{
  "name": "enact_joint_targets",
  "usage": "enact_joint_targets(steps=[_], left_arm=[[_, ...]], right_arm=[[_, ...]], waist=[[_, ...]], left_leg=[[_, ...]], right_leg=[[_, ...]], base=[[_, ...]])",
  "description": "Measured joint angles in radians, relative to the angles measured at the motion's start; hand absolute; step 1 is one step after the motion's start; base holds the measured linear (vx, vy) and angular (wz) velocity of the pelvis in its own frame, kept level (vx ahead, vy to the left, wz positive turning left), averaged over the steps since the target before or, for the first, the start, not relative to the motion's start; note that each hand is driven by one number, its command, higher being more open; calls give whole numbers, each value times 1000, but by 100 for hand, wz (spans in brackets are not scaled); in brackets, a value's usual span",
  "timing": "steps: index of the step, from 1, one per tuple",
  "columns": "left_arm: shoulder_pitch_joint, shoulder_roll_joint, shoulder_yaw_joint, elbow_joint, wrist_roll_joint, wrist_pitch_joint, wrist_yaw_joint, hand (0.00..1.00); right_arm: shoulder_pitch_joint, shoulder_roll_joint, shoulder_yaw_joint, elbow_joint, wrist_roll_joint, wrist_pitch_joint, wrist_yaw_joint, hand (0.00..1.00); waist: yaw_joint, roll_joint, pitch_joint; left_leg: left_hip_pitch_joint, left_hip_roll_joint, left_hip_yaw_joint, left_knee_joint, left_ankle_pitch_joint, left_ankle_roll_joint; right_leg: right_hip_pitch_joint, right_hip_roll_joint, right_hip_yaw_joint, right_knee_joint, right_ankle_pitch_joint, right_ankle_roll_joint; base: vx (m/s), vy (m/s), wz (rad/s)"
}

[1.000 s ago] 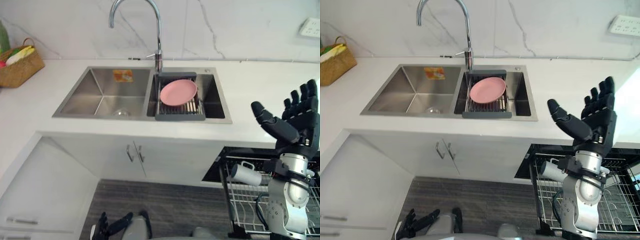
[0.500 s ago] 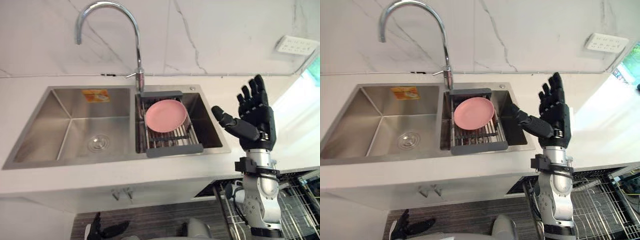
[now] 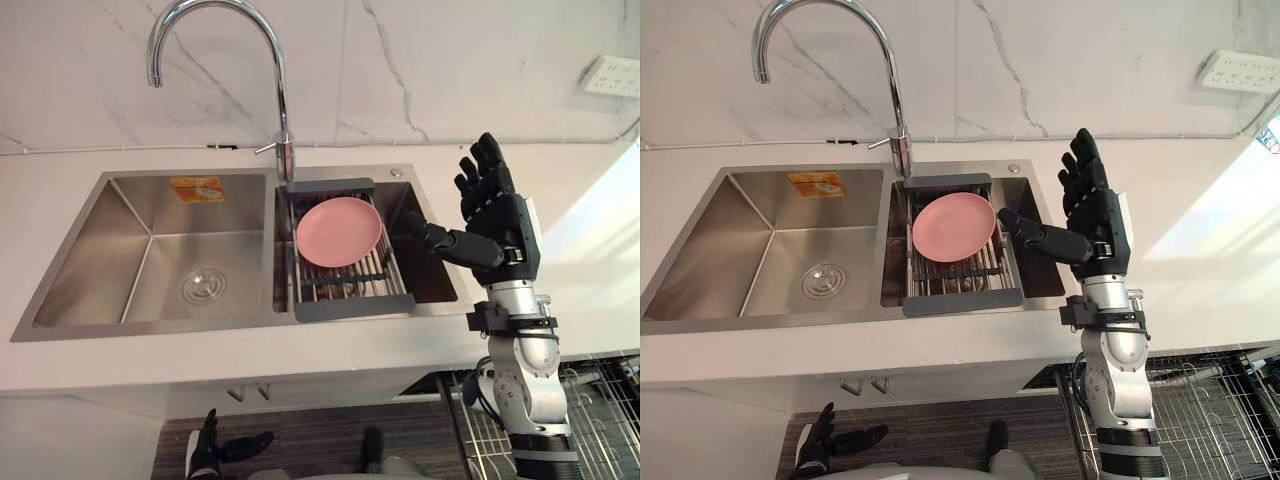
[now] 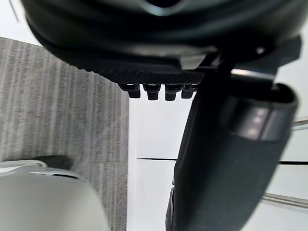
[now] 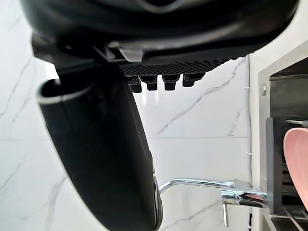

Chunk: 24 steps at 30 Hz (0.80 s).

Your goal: Walk over to the sink, pick up the cup, carry it to the dishwasher, place the cup inside the dishwasher, then close the dishwasher door

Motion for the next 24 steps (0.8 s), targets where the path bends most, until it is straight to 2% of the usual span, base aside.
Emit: enact_joint_targets(steps=[2, 5, 8, 9, 10, 14, 19, 24], left_arm=[[0, 1, 19, 28, -9, 28, -28, 100], [8, 4, 64, 63, -44, 82, -63, 100], [6, 18, 107, 75, -73, 130, -83, 100], [5, 20, 109, 79, -73, 133, -85, 100], [-3, 26, 110, 95, -72, 136, -85, 100], [-16, 40, 111, 113, -65, 148, -80, 100], [-36, 40, 115, 137, -48, 157, -67, 100], [-37, 40, 114, 136, -46, 158, -66, 100]], right_arm=[[-6, -39, 5, 2, -49, 42, 11, 100], [-35, -128, 31, 2, -269, 95, 19, 100], [-107, -186, 53, 1, -514, 141, 33, 100], [-117, -191, 54, 1, -552, 143, 33, 100], [-135, -204, 56, -1, -654, 143, 33, 100], [-154, -250, 96, -10, -829, 142, 32, 100], [-177, -263, 182, -14, -988, 141, 33, 100], [-213, -273, 266, 5, -1060, 130, 34, 100]], waist=[[0, -1, 0], [-2, -9, -2], [0, -29, -14], [0, -32, -15], [0, -38, -21], [0, -53, -33], [0, -53, -36], [1, -52, -37]], left_leg=[[3, 2, 1, 2, 1, -2], [9, 6, 3, -1, 1, -7], [10, 10, 9, -1, 1, -8], [10, 10, 10, -1, 1, -8], [11, 10, 11, -1, 1, -8], [11, 9, 14, -3, 1, -8], [7, 8, 12, -3, 1, -9], [1, 8, 3, -5, 6, -13]], right_leg=[[3, 0, -2, 0, 0, 0], [12, 1, -7, -3, -4, 3], [10, 7, 1, -3, -5, -2], [10, 7, 2, -3, -4, -2], [9, 7, 4, -3, -3, -3], [7, 7, 7, -3, -3, -3], [4, 7, 6, -3, -2, -3], [0, 6, -5, -4, -2, -3]], base=[[0, 0, 2], [-6, 0, 2], [-12, -3, -4], [0, 0, 0], [0, 0, 0], [0, 0, -1], [0, 0, 0], [0, 0, 5]])
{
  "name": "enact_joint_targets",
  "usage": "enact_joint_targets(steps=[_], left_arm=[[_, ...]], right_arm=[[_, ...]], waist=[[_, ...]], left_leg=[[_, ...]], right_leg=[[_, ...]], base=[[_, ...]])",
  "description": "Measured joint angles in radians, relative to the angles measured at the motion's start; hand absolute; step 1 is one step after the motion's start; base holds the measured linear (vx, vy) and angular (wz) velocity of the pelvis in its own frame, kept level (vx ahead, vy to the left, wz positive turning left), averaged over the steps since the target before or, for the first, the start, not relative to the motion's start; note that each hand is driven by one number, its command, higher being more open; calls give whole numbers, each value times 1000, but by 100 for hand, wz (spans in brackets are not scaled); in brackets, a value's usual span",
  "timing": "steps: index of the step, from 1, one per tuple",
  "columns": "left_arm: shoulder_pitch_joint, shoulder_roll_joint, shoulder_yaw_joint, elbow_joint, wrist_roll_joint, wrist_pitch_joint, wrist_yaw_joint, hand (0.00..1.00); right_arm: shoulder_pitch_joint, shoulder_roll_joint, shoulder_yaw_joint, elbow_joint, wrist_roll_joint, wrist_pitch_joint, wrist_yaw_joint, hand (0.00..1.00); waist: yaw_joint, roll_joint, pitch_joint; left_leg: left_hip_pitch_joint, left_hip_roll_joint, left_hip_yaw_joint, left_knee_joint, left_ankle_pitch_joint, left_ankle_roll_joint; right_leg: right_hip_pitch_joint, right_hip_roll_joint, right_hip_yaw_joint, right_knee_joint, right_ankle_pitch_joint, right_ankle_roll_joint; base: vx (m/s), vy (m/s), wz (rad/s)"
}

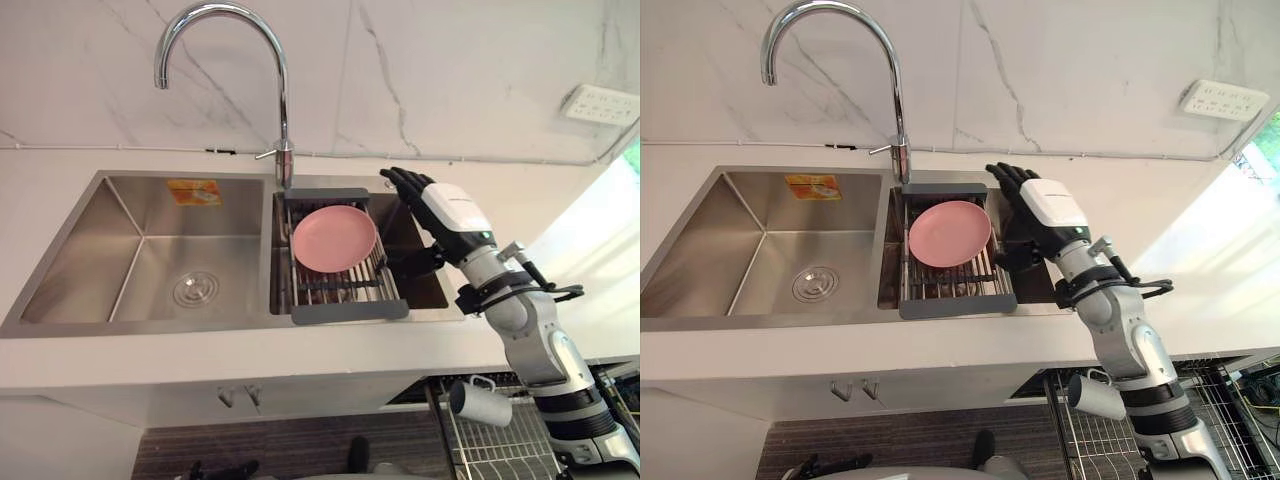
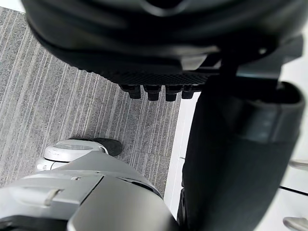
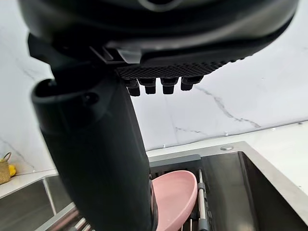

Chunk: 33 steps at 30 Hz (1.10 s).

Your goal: Walk over to the sink, pick up the cup, carry it to the dishwasher, place the cup inside the dishwasher, then close the dishwasher door

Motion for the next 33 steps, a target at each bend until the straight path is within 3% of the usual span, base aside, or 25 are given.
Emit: enact_joint_targets(steps=[9, 24, 33], left_arm=[[0, 0, -1, -5, 1, 1, 0, 100], [2, -7, -7, -41, 29, 9, 0, 100], [2, -16, -5, -50, 39, 3, 3, 100]], right_arm=[[-18, -3, 102, 131, -112, -11, -9, 100], [-85, 27, 185, 367, -351, -14, -147, 100], [-132, 62, 205, 459, -403, 12, -221, 100]], waist=[[13, 1, 0], [39, 10, 3], [55, 13, 5]], left_leg=[[-1, -1, -36, -30, 28, -8], [-13, 2, -74, -41, 43, -12], [-26, -4, -107, -42, 57, -13]], right_leg=[[5, -6, -34, -1, -2, -1], [8, -8, -75, -1, -8, -6], [12, -18, -103, -1, -9, -5]], base=[[-20, -7, 12], [-6, 8, 7], [-16, 18, 11]])
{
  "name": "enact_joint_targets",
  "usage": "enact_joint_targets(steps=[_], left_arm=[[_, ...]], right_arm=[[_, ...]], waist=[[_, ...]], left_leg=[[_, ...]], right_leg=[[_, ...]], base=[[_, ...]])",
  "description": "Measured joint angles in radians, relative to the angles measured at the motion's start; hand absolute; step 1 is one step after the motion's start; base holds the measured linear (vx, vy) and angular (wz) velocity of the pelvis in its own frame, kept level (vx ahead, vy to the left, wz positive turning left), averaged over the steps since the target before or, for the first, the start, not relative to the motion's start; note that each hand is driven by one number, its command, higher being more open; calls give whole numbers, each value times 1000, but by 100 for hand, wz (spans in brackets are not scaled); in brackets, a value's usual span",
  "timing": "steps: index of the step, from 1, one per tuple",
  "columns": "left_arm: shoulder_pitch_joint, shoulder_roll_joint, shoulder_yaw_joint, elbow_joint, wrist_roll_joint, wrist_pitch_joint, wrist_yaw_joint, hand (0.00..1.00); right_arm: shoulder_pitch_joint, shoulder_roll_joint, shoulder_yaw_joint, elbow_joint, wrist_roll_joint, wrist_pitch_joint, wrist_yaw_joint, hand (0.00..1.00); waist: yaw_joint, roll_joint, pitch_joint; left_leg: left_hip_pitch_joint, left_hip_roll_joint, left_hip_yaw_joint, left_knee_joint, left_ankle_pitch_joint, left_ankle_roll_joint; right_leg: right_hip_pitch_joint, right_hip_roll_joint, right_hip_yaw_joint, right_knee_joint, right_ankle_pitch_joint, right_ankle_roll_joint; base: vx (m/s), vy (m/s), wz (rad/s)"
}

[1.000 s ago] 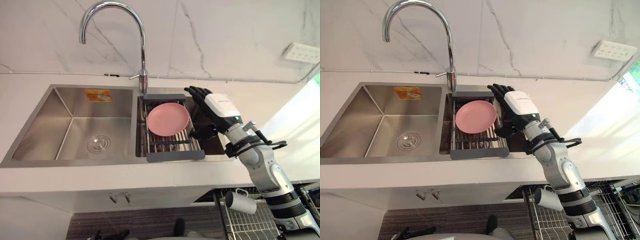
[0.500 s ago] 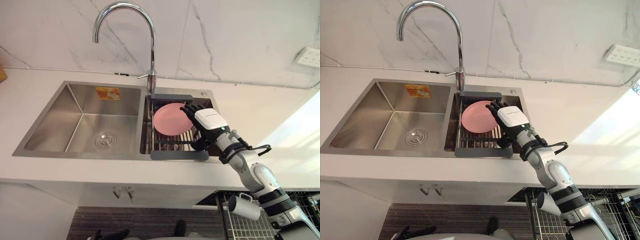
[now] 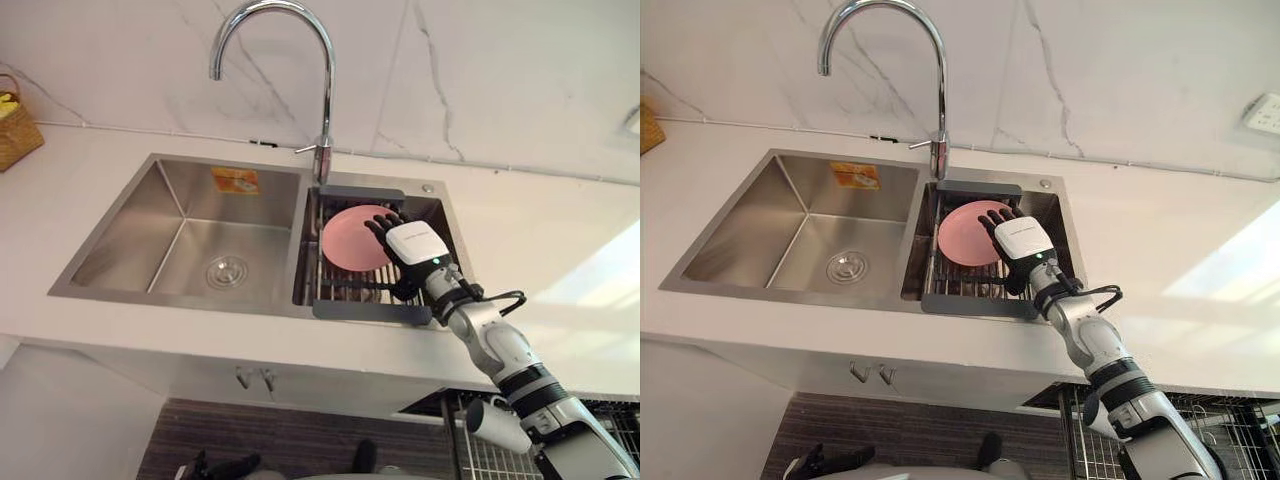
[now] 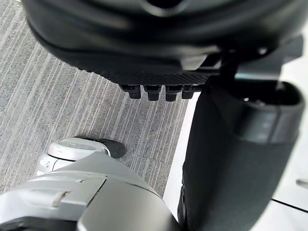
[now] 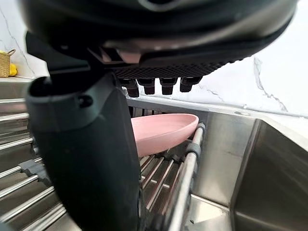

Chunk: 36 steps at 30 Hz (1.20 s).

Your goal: Walk over to the sink, pick up the cup, carry it to the dishwasher, place the cup inside the dishwasher, then close the dishwasher door

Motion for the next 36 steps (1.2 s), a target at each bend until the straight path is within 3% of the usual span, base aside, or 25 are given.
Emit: enact_joint_targets(steps=[12, 13, 23, 36], left_arm=[[8, -12, -2, -30, 0, -2, 17, 100], [8, -12, -2, -31, 0, -2, 17, 100], [8, -14, -3, -38, 1, -2, 19, 100], [35, -26, -2, -67, 0, -28, 38, 100]], right_arm=[[-83, 21, 34, 131, -68, 23, -49, 100], [-84, 22, 34, 133, -68, 24, -50, 0], [-99, 38, 34, 245, -105, 58, -80, 0], [-155, 46, 21, 289, -133, 142, -343, 0]], waist=[[25, 0, 0], [26, 0, 0], [43, 0, 0], [57, 8, 6]], left_leg=[[-11, -2, -36, -17, 21, -2], [-11, -2, -41, -17, 23, -2], [-18, -7, -67, -26, 34, -4], [-20, -10, -91, -34, 41, -2]], right_leg=[[2, -5, -33, 0, -1, -2], [2, -5, -36, 0, -2, -2], [10, -13, -64, 0, -4, -2], [16, -19, -88, 0, -11, 3]], base=[[-23, 11, 8], [-6, 19, 16], [-18, 19, 8], [2, 23, 6]])
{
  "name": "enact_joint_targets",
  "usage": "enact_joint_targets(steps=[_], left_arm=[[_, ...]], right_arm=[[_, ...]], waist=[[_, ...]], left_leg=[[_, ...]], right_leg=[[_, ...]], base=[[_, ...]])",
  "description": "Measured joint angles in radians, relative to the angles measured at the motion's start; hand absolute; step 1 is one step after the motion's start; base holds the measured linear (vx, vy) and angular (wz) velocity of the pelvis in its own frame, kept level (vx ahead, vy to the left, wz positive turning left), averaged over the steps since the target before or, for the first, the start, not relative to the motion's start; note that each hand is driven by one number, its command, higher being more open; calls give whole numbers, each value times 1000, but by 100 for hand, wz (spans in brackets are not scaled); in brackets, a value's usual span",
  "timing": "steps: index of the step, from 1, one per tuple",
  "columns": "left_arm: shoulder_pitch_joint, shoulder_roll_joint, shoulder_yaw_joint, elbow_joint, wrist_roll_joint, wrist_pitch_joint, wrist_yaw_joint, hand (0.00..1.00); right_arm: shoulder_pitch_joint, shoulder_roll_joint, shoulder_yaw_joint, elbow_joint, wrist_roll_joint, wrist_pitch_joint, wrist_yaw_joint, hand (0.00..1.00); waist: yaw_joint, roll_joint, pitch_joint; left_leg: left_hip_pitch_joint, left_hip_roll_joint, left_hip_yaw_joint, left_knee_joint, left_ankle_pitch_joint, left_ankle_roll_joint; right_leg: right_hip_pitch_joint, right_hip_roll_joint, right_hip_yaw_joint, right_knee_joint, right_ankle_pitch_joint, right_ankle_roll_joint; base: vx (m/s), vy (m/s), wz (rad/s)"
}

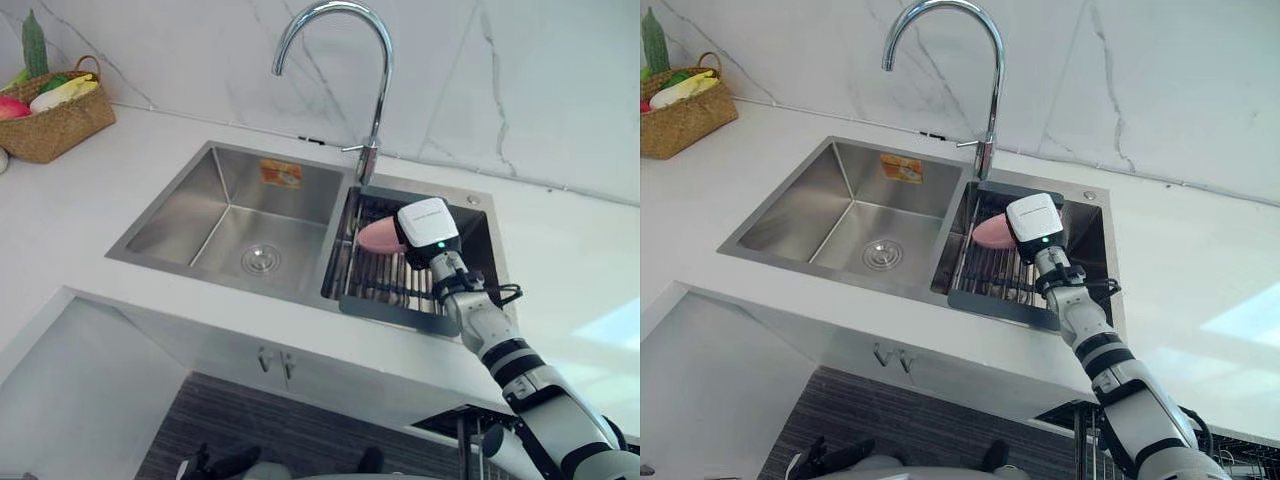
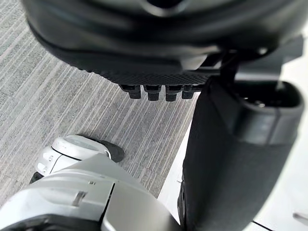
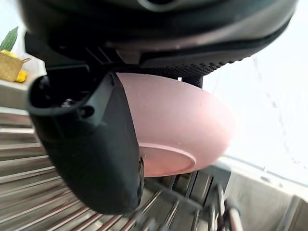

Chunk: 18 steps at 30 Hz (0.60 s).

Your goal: Walk over to the sink, pick up the cup, carry it to the dishwasher, place the cup inside the dishwasher, then close the dishwasher door

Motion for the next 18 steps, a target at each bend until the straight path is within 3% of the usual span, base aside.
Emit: enact_joint_targets(steps=[5, 12, 18], left_arm=[[9, -2, 1, -7, 0, -9, 3, 100], [16, -7, 2, -9, 0, -24, 3, 100], [19, 3, 0, -10, 81, -43, -22, 100]], right_arm=[[0, 0, -10, 4, 49, -2, -38, 0], [9, 1, -64, -18, 174, -49, -41, 0], [164, 0, -217, -281, 268, -57, -40, 0]], waist=[[-5, 6, 8], [-11, 12, 15], [-37, 15, 18]], left_leg=[[0, -1, 0, -1, 0, 0], [1, -1, 1, -1, 0, 0], [22, -5, 49, -7, -6, 5]], right_leg=[[0, -1, 0, 0, 0, 1], [0, 0, 3, 0, -1, 1], [-15, 1, 55, 1, 5, 5]], base=[[-1, 13, 0], [0, 0, 0], [9, 25, -22]])
